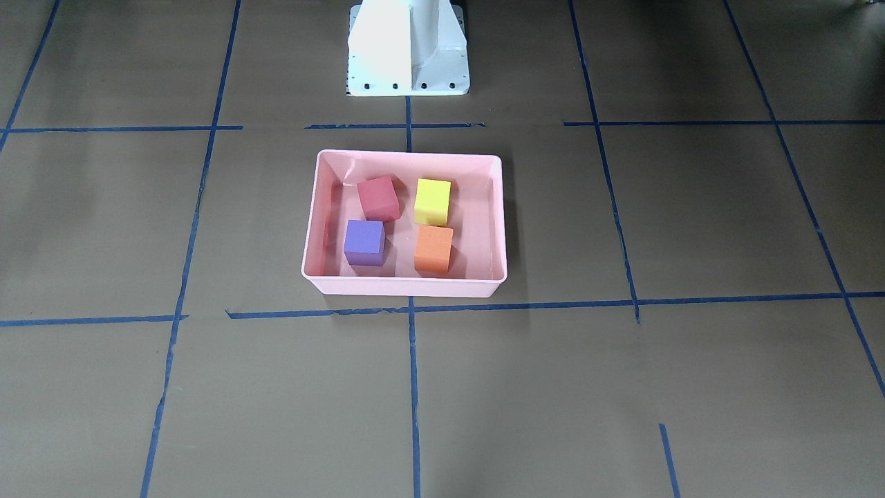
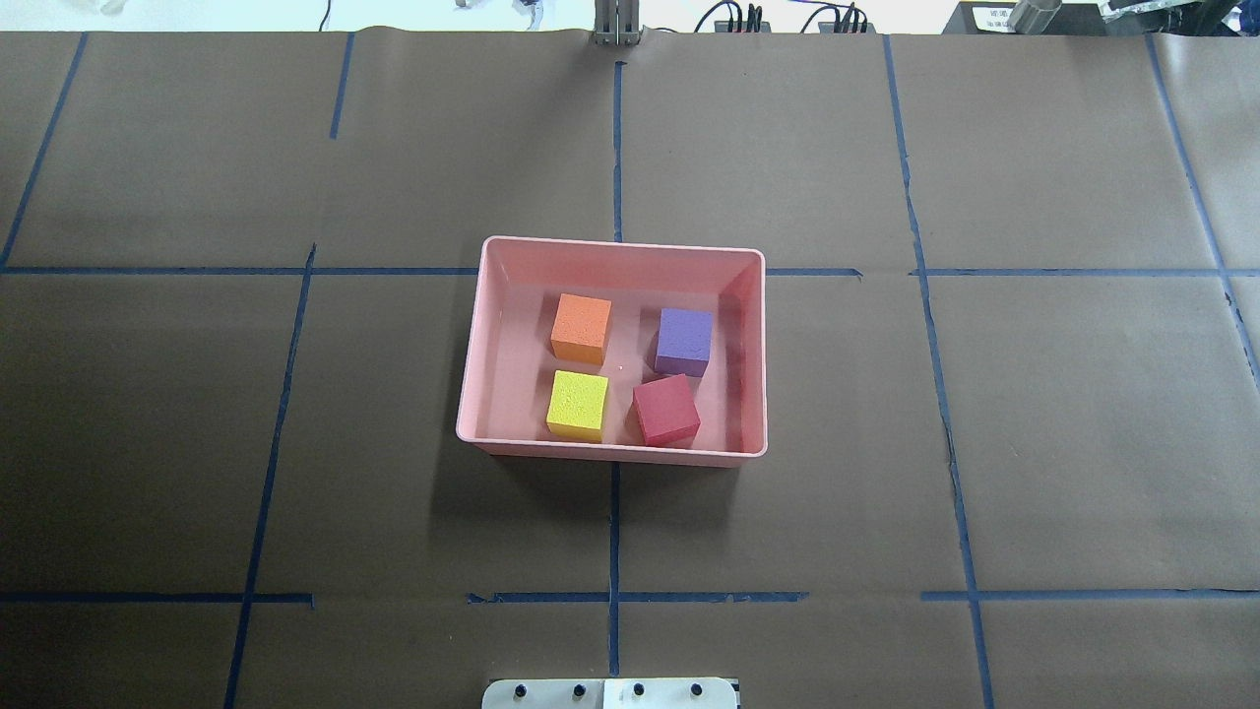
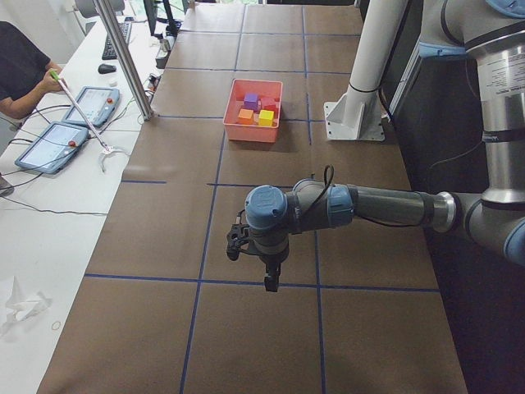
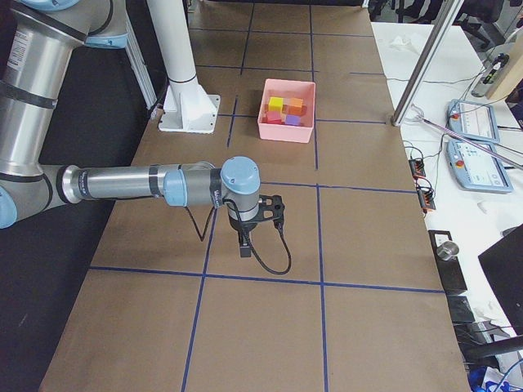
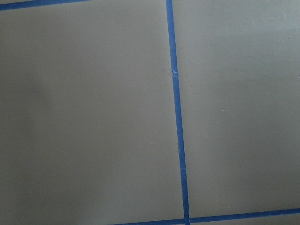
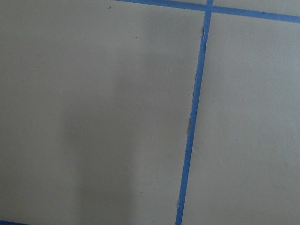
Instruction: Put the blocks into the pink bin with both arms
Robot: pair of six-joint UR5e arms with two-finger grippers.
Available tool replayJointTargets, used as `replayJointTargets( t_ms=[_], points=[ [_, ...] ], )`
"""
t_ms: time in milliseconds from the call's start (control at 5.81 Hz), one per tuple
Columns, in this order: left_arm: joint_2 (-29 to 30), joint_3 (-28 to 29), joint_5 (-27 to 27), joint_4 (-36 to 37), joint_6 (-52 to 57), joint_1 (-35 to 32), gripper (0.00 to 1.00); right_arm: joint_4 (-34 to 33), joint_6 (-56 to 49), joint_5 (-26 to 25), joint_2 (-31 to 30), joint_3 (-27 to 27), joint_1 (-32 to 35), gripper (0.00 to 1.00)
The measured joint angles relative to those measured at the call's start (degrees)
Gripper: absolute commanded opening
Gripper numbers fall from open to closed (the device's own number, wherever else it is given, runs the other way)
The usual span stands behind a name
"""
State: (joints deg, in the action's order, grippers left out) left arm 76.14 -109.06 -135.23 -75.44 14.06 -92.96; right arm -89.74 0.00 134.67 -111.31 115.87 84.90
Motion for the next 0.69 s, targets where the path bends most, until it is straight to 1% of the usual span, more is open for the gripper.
replayJointTargets(
  t_ms=[688],
  points=[
    [-0.31,-0.07,0.58,-0.27,-0.21,-0.03,1.0,0.0,0.0,0.16,-0.06,0.06,-0.02,1.0]
  ],
)
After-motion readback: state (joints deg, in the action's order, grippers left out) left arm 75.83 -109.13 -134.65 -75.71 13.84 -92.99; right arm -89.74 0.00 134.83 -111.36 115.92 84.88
